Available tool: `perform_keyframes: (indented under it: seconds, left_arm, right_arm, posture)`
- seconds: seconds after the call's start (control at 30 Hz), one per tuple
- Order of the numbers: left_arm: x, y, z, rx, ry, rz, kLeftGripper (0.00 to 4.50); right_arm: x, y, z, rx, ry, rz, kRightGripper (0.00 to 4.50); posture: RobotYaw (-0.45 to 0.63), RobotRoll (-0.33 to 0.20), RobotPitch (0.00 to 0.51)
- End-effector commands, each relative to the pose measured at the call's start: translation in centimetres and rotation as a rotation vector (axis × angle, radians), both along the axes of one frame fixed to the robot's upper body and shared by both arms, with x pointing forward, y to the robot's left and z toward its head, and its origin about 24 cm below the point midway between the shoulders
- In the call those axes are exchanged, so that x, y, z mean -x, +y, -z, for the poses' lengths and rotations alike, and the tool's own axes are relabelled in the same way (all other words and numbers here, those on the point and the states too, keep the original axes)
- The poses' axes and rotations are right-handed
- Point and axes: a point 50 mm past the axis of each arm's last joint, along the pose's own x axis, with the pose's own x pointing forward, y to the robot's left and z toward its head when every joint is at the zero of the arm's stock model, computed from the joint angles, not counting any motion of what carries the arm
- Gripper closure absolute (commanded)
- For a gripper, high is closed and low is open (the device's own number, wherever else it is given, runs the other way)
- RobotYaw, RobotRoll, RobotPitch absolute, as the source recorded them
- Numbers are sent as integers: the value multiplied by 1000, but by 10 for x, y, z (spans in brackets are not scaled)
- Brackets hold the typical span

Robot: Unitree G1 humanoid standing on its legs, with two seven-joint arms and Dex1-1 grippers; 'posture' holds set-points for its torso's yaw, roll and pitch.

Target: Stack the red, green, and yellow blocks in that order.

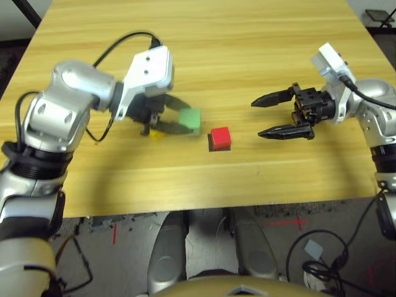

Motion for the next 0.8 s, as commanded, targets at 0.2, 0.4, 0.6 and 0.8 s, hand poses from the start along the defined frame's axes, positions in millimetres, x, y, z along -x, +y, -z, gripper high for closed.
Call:
perform_keyframes:
  seconds: [0.2, 0.4, 0.6, 0.8]
  left_arm:
    - [-6, -27, 14, 2, 25, 10, 2452]
    - [-13, -34, 24, 7, 68, -40, 2452]
    - [-13, -37, 31, -1, 83, -41, 2452]
    - [-7, -38, 33, -29, 102, -25, 2452]
  right_arm:
    - [5, 1, 12, 43, -18, -46, 0]
    - [7, -1, 13, 44, -22, -34, 0]
    - [8, -2, 14, 44, -22, -22, 0]
    - [8, -1, 13, 42, -22, -18, 0]
  posture:
    - [94, -6, 273]
    - [77, -3, 279]
    - [69, -2, 284]
    - [71, 3, 288]
